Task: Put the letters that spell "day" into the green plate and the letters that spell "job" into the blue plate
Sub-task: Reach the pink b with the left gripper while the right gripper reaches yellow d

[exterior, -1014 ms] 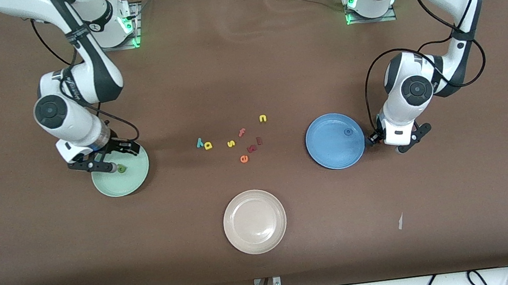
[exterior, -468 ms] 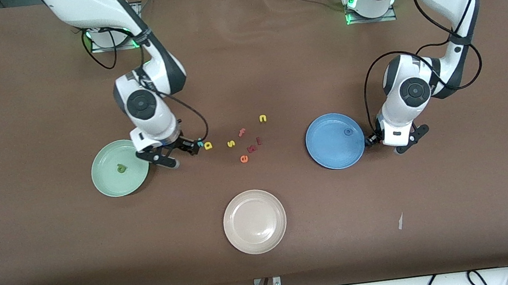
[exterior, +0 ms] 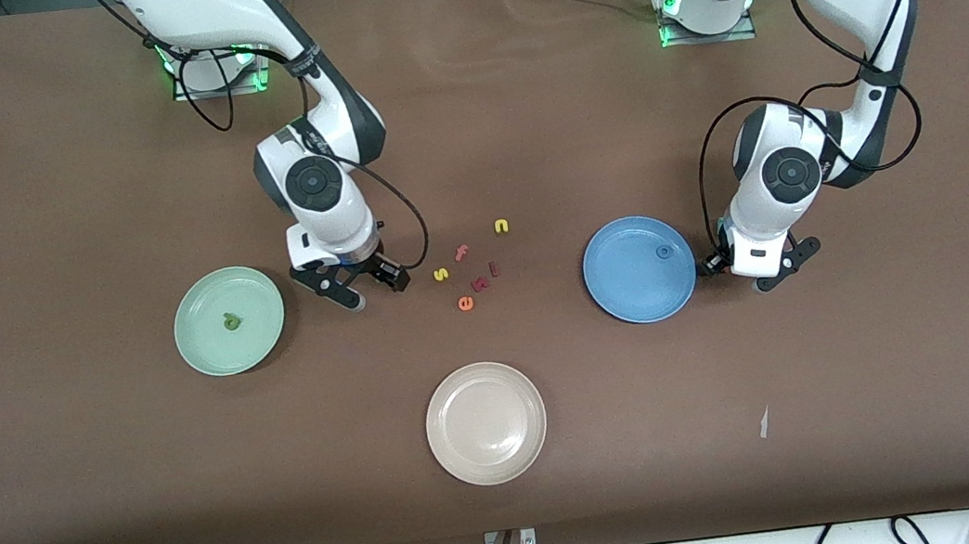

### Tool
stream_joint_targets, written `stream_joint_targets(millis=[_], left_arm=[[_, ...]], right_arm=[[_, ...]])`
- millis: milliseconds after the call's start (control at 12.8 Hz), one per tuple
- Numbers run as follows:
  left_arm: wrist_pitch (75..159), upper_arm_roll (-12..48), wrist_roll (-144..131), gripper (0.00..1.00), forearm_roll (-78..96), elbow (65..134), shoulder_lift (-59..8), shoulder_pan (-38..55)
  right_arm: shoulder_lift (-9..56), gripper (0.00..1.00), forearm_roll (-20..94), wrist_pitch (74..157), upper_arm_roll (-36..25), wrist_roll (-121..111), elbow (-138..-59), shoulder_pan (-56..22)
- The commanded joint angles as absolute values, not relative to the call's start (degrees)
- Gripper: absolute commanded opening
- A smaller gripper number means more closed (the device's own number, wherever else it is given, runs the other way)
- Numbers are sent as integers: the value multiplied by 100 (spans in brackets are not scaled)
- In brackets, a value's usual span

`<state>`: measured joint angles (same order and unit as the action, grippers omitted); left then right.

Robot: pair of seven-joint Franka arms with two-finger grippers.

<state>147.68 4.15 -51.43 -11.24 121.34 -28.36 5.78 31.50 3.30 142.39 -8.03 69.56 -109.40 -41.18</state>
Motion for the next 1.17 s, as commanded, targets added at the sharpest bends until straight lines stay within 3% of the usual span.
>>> stream_joint_targets(millis=[0, 156, 468, 780, 1092], left_arm=[[14801, 431, -5291, 24, -1274, 12173, -2804, 536], [14801, 431, -5309, 16, -1274, 12164, -2804, 536], [14731, 431, -5282, 16, -1240, 11998, -2672, 519], [13898, 466, -5247, 16, -1178, 11480, -2584, 483], [13755, 913, -5675, 17, -616, 11355, -2514, 580]], right_arm=[[3462, 90, 404, 14238, -870, 7575, -10600, -4236], [3646, 90, 396, 14247, -888, 8161, -10451, -4358], [3946, 89, 457, 14238, -975, 8877, -10108, -4640], [3946, 89, 413, 14221, -976, 8780, -10142, -4614], [3946, 88, 378, 14247, -976, 8719, -10195, -4588]])
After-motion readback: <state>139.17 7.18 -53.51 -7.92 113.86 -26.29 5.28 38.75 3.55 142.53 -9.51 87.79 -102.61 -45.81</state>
